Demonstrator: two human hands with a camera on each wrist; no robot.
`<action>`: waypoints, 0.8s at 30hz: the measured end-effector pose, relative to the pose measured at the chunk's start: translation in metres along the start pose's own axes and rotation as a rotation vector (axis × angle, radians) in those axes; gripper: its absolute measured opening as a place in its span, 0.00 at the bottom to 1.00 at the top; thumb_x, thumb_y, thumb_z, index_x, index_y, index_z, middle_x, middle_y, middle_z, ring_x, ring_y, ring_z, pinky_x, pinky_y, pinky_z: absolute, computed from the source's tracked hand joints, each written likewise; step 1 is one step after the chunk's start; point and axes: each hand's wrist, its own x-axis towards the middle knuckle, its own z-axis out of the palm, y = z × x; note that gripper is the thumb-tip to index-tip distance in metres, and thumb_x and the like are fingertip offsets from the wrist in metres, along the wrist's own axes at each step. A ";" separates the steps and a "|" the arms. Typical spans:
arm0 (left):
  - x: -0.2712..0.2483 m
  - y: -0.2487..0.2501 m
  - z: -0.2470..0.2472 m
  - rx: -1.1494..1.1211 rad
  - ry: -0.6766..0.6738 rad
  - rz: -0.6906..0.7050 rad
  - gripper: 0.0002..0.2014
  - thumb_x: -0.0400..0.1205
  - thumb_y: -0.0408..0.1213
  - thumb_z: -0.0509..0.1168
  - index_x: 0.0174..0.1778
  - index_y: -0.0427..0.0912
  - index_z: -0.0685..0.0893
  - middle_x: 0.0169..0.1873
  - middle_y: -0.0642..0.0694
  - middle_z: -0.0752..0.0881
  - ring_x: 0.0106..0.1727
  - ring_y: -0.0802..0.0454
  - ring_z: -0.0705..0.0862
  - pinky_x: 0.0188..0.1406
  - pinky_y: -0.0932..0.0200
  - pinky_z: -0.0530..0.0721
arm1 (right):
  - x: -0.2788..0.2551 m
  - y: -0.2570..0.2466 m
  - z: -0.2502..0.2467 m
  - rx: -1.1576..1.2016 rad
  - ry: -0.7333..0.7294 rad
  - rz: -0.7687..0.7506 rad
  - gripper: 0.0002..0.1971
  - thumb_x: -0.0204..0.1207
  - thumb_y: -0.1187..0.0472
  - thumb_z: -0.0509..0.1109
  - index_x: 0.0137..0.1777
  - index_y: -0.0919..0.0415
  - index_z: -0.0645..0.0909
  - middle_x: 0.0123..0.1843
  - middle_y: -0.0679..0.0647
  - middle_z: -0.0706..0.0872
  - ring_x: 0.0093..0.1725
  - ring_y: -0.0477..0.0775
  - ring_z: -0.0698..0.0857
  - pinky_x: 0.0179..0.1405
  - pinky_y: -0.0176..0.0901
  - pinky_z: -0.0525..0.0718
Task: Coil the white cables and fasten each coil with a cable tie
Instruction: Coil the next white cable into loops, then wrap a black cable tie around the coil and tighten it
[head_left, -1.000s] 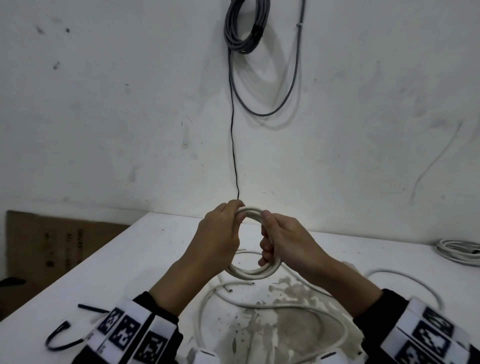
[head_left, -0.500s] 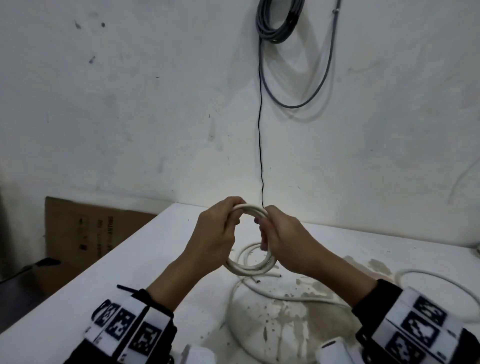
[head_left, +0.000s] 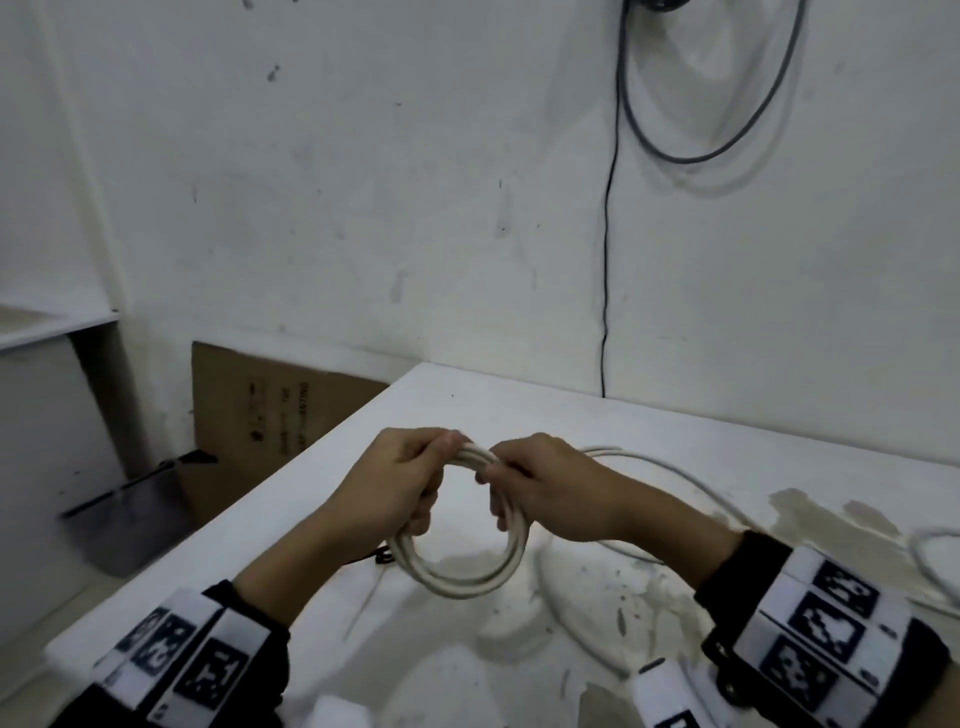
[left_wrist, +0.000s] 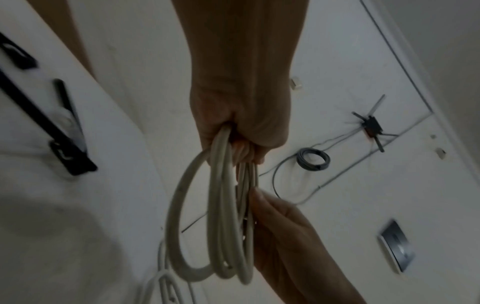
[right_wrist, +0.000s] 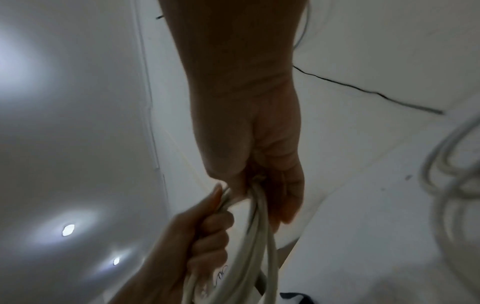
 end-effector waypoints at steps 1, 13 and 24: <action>-0.005 -0.005 -0.010 0.009 -0.024 -0.028 0.15 0.86 0.38 0.57 0.48 0.33 0.86 0.20 0.50 0.61 0.18 0.56 0.58 0.15 0.67 0.59 | 0.005 0.000 0.004 0.103 -0.090 0.026 0.17 0.85 0.55 0.56 0.53 0.69 0.80 0.39 0.52 0.86 0.39 0.49 0.86 0.42 0.39 0.85; -0.044 -0.043 -0.088 0.111 -0.164 -0.300 0.17 0.84 0.39 0.57 0.50 0.29 0.86 0.21 0.47 0.60 0.20 0.55 0.56 0.16 0.66 0.59 | 0.084 0.010 0.067 -0.326 -0.265 -0.134 0.09 0.70 0.61 0.77 0.51 0.57 0.89 0.47 0.54 0.85 0.44 0.51 0.83 0.43 0.37 0.79; -0.035 -0.053 -0.078 0.052 -0.204 -0.321 0.18 0.84 0.38 0.57 0.52 0.24 0.81 0.19 0.51 0.62 0.19 0.57 0.57 0.16 0.67 0.59 | 0.097 0.018 0.084 -0.579 -0.227 -0.158 0.09 0.74 0.54 0.71 0.47 0.60 0.85 0.46 0.56 0.83 0.47 0.60 0.83 0.38 0.46 0.78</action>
